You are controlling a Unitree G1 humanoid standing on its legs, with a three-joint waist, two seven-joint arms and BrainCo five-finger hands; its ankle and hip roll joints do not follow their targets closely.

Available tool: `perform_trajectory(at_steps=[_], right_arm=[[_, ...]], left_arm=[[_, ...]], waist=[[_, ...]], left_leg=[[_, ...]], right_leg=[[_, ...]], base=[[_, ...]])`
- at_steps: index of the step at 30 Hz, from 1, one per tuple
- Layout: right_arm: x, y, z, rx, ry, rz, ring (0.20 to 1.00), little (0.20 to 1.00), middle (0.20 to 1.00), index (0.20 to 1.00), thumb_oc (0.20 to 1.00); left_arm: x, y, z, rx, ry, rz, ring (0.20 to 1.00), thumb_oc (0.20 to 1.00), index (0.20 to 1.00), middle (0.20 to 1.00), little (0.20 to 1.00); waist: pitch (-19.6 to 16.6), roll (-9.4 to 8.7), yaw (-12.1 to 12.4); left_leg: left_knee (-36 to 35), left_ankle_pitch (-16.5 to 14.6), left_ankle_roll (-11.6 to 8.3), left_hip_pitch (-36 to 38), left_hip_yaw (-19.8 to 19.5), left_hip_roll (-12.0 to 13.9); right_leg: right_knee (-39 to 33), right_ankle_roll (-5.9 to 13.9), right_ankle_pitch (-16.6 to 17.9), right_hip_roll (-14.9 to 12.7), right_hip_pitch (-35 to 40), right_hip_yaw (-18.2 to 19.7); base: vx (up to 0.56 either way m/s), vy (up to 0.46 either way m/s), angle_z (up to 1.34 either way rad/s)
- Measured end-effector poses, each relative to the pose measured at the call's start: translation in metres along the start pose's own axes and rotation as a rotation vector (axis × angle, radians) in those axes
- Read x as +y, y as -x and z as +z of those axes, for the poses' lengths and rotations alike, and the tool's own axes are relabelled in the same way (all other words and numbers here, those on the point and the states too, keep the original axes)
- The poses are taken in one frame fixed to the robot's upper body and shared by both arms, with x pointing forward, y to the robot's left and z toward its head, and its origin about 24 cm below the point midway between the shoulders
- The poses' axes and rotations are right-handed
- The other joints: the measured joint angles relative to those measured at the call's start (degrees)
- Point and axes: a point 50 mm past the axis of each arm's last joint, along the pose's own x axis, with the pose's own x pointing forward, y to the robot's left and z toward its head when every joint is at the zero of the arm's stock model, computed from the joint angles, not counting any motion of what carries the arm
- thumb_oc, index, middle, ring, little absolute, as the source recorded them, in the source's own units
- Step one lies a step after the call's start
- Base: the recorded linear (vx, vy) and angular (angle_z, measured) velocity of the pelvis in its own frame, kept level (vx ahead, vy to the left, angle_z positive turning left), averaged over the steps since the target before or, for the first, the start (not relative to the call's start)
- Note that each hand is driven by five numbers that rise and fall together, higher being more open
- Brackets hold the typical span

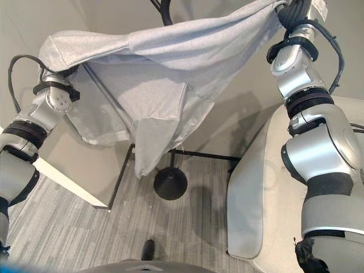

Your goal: Hang the clothes on the sofa on the clothes rack.

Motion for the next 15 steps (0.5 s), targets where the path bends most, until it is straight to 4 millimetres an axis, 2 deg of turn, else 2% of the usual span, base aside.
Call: perform_trajectory(at_steps=[2,3,5,7,8,9,10,11,13,14,15], right_arm=[[0.0,0.0,0.0,0.0,0.001,-0.001,0.2,0.2,0.2,0.2,0.2],[0.002,0.002,-0.004,0.008,0.008,0.007,0.2,0.2,0.2,0.2,0.2],[0.003,0.003,-0.005,0.008,0.009,0.009,0.2,0.2,0.2,0.2,0.2],[0.0,0.003,-0.006,0.007,0.013,0.0,0.2,0.2,0.2,0.2,0.2],[-0.002,0.002,-0.008,0.006,0.017,-0.006,0.2,0.2,0.2,0.2,0.2],[-0.007,0.0,-0.01,0.005,0.023,-0.02,0.2,0.2,0.2,0.2,0.2],[-0.014,-0.002,-0.01,-0.011,0.017,-0.033,0.2,0.2,0.2,0.2,0.2],[-0.022,-0.004,-0.008,-0.038,0.013,-0.049,0.2,0.2,0.2,0.2,0.2],[-0.032,-0.007,-0.006,-0.072,0.014,-0.07,0.2,0.2,0.2,0.2,0.2],[-0.035,-0.007,-0.008,-0.076,0.019,-0.076,0.2,0.2,0.2,0.2,0.2],[-0.037,-0.007,-0.009,-0.073,0.027,-0.078,0.2,0.2,0.2,0.2,0.2]], left_arm=[[0.0,0.0,0.001,-0.002,0.001,-0.004,0.2,0.2,0.2,0.2,0.2],[-0.002,0.001,0.0,-0.001,0.0,-0.013,0.2,0.2,0.2,0.2,0.2],[-0.001,0.001,-0.001,0.005,-0.005,-0.013,0.2,0.2,0.2,0.2,0.2],[0.004,-0.002,-0.003,0.011,-0.012,0.001,0.2,0.2,0.2,0.2,0.2],[0.009,-0.005,-0.002,0.01,-0.013,0.016,0.2,0.2,0.2,0.2,0.2],[0.015,-0.01,0.0,0.007,-0.016,0.035,0.2,0.2,0.2,0.2,0.2],[0.021,-0.012,-0.002,0.013,-0.007,0.055,0.2,0.2,0.2,0.2,0.2],[0.023,-0.011,-0.004,0.024,0.0,0.065,0.2,0.2,0.2,0.2,0.2],[0.025,-0.011,-0.007,0.031,0.003,0.071,0.2,0.2,0.2,0.2,0.2],[0.018,-0.007,-0.008,0.037,0.006,0.05,0.2,0.2,0.2,0.2,0.2],[0.012,-0.002,-0.007,0.029,0.028,0.037,0.2,0.2,0.2,0.2,0.2]], waist=[[0.7,1.85,-0.6],[1.4,2.41,-0.9],[2.1,2.67,-0.5],[2.7,3.3,-0.7],[3.0,3.44,-0.9],[3.7,3.45,-1.1],[4.2,3.38,-1.8],[4.9,3.11,-3.3],[5.7,1.13,-4.4],[6.2,-0.13,-5.0],[5.9,0.23,-4.9]], left_leg=[[0.2,-0.2,0.92,1.2,-0.3,1.0],[0.2,-0.9,2.52,4.1,0.0,0.8],[0.2,-2.0,4.08,7.4,1.4,-0.2],[0.0,-3.4,4.86,9.4,1.2,-0.2],[0.0,-3.6,4.82,9.6,1.0,0.1],[0.0,-3.8,4.49,9.7,0.9,0.7],[0.2,-4.1,4.21,9.7,0.4,1.0],[0.4,-4.4,4.43,9.9,-1.0,0.6],[0.4,-5.0,4.87,11.0,-2.2,-1.6],[0.0,-5.9,5.21,13.6,-3.9,-3.3],[0.0,-6.8,5.37,15.2,-5.1,-3.3]], right_leg=[[9.1,0.15,-0.1,0.9,-3.3,0.1],[15.6,0.88,-0.8,0.3,-4.9,-0.7],[18.2,0.15,-1.3,-2.8,-4.9,-4.7],[14.2,0.3,-1.8,-2.7,-5.3,-6.6],[11.5,0.29,-1.8,-1.3,-6.5,-6.2],[8.2,0.24,-1.7,1.6,-8.6,-5.1],[4.7,-0.08,-0.3,5.0,-11.6,-3.7],[0.4,-0.33,2.5,7.3,-13.8,-2.2],[-3.9,-0.8,5.9,8.0,-17.5,-2.0],[-2.0,-3.29,7.6,7.3,-18.3,-1.7],[1.3,-4.46,8.3,7.3,-17.8,-1.4]], base=[[0.09,0.108,-0.1],[0.14,0.08,-0.15],[0.14,-0.012,-0.26],[0.13,-0.047,-0.15],[0.15,-0.028,0.03],[0.19,-0.023,0.07],[0.18,-0.028,0.33],[0.13,-0.026,0.52],[0.26,-0.127,0.7],[0.34,-0.187,0.76],[0.31,-0.191,0.78]])
